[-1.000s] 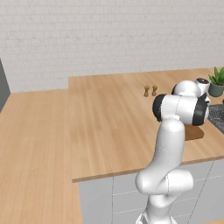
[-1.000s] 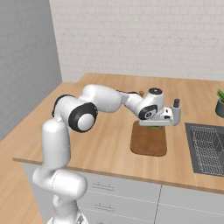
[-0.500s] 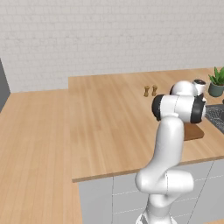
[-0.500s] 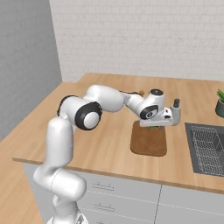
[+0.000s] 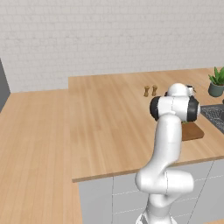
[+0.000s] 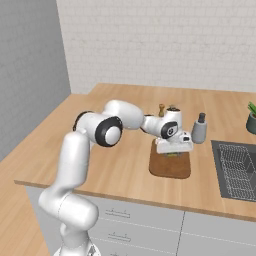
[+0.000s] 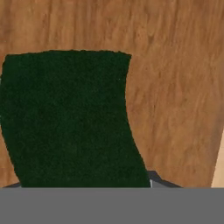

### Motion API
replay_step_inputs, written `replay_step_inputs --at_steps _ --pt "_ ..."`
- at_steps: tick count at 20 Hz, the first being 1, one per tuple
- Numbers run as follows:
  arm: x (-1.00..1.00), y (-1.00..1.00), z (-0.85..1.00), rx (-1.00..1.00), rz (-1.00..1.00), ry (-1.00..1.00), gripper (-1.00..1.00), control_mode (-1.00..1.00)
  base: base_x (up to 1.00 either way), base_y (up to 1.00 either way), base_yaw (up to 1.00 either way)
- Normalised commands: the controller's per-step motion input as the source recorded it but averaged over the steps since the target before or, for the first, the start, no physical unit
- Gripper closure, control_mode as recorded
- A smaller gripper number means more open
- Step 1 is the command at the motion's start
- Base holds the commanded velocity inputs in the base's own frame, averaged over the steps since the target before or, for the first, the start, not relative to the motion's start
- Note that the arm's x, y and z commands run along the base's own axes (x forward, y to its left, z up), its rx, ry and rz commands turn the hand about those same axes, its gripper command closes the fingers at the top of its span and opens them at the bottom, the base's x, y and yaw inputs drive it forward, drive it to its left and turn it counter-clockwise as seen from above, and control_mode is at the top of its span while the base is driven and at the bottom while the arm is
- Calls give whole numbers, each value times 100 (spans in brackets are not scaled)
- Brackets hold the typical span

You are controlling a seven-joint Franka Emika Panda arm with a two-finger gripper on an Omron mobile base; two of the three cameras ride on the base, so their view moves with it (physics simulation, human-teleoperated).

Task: Pick up the sponge from the counter and clean the cutting board by briefly scrubbing or pressing down on the cutting board. Once finished, release the sponge.

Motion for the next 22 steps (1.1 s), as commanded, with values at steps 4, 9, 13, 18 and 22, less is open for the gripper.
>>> replay_step_inputs --at_steps 4,9,13,18,22 --pt "0 0 -56 0 0 25 100 -100 0 0 0" --pt "-14 -6 -61 0 1 28 100 -100 0 0 0" --pt "-53 -4 -64 0 0 27 100 -100 0 0 0" --pt "-84 -1 -73 0 0 24 100 -100 0 0 0" --pt "-100 -14 -83 0 2 12 100 -100 0 0 0"
